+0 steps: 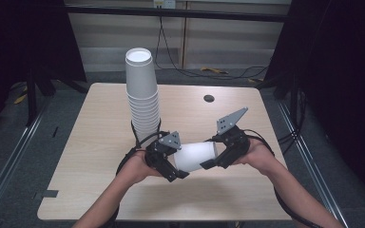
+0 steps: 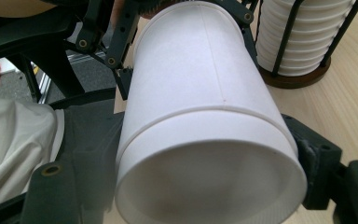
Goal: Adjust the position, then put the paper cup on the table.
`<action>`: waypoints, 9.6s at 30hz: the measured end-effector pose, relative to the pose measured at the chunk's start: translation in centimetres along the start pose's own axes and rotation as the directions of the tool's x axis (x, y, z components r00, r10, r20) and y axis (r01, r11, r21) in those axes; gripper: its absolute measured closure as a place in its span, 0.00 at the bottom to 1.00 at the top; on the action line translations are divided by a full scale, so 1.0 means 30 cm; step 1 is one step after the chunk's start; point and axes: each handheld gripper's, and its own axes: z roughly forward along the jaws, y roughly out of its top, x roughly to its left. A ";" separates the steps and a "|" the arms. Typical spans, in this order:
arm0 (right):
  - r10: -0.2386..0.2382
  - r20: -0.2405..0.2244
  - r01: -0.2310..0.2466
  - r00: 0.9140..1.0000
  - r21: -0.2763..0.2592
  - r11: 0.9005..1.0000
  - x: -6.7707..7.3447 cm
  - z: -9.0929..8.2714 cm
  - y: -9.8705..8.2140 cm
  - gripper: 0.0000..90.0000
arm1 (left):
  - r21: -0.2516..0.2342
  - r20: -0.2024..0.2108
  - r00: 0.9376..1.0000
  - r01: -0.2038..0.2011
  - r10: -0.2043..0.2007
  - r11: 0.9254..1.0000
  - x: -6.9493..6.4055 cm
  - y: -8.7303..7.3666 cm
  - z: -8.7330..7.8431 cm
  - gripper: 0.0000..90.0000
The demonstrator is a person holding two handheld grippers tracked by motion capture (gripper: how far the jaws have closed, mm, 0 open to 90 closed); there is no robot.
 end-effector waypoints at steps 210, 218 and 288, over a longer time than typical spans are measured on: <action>-0.090 0.077 0.075 0.993 0.180 0.981 0.020 0.120 -0.026 0.26 | -0.077 0.039 0.995 0.095 -0.092 0.993 0.013 0.042 -0.064 0.14; -0.060 0.103 0.046 0.993 0.138 0.989 0.016 0.117 -0.033 0.18 | -0.064 0.040 0.993 0.113 -0.111 0.992 0.016 0.044 -0.069 0.14; 0.222 0.489 -0.239 0.843 -0.029 0.971 -0.091 0.152 -0.433 0.15 | 0.310 -0.074 0.996 0.067 -0.047 0.948 0.015 0.041 -0.035 0.13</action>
